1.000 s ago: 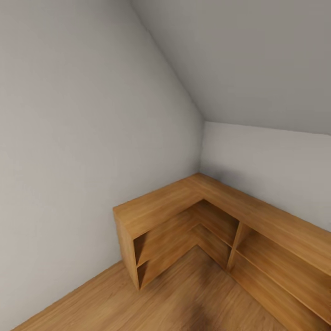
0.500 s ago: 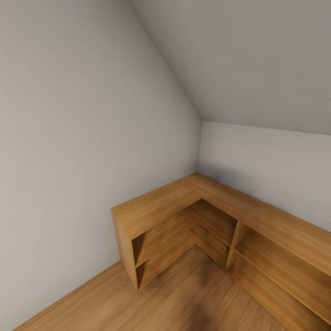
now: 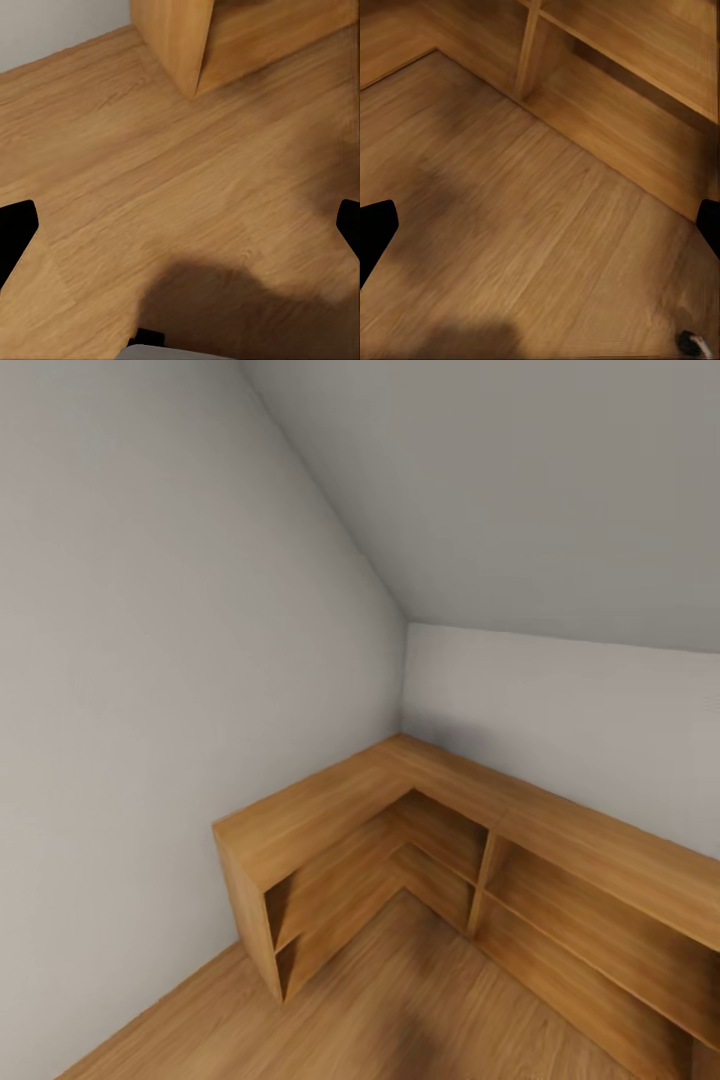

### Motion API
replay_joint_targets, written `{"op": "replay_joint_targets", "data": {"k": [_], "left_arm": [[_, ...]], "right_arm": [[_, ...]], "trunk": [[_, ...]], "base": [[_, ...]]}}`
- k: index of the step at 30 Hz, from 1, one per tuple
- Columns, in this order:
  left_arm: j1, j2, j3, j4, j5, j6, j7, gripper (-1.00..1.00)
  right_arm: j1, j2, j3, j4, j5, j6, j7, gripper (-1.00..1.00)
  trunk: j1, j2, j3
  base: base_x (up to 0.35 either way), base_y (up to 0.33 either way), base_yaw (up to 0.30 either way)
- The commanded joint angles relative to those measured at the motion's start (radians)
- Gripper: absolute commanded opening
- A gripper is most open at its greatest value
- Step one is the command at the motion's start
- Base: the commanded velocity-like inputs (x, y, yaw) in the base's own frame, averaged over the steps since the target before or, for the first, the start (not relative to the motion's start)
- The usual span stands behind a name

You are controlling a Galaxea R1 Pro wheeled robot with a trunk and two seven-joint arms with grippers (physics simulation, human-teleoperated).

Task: In the bedroom, organize the workspace by keeping the computer under the desk, ensuring the monitor is on the desk, placing the keyboard on the desk next to the monitor, placing the mouse on the desk next to the keyboard, moving the folder from the swivel chair onto the desk next to the mouse, stacking the notebook on top of the folder with the pen on top of the notebook, and positioning the swivel chair next to the desk.

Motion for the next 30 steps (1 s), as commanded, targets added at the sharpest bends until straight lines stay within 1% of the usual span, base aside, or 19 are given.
{"op": "replay_joint_targets", "data": {"k": [1,8,12,30], "left_arm": [[-0.001,0.001,0.009,0.001,-0.004,-0.002,-0.007,1.00],[-0.001,0.002,0.009,0.001,-0.004,-0.002,-0.007,1.00],[-0.001,0.002,0.009,0.001,-0.004,-0.002,-0.007,1.00],[-0.001,-0.003,0.007,0.001,-0.007,-0.001,-0.011,1.00]], "right_arm": [[-0.001,0.001,0.009,0.002,-0.003,-0.002,-0.006,1.00],[-0.001,0.002,0.009,0.002,-0.003,-0.001,-0.006,1.00],[-0.001,0.002,0.008,0.002,-0.003,-0.001,-0.006,1.00],[-0.001,0.000,0.007,0.002,-0.006,0.021,-0.004,1.00]], "trunk": [[0.001,-0.002,-0.002],[0.001,-0.002,-0.002],[0.001,-0.002,-0.002],[0.001,-0.002,-0.002]], "base": [[0.174,0.255,-0.257],[0.241,0.230,-0.258],[0.187,0.103,-0.258],[0.014,0.007,-0.258]]}}
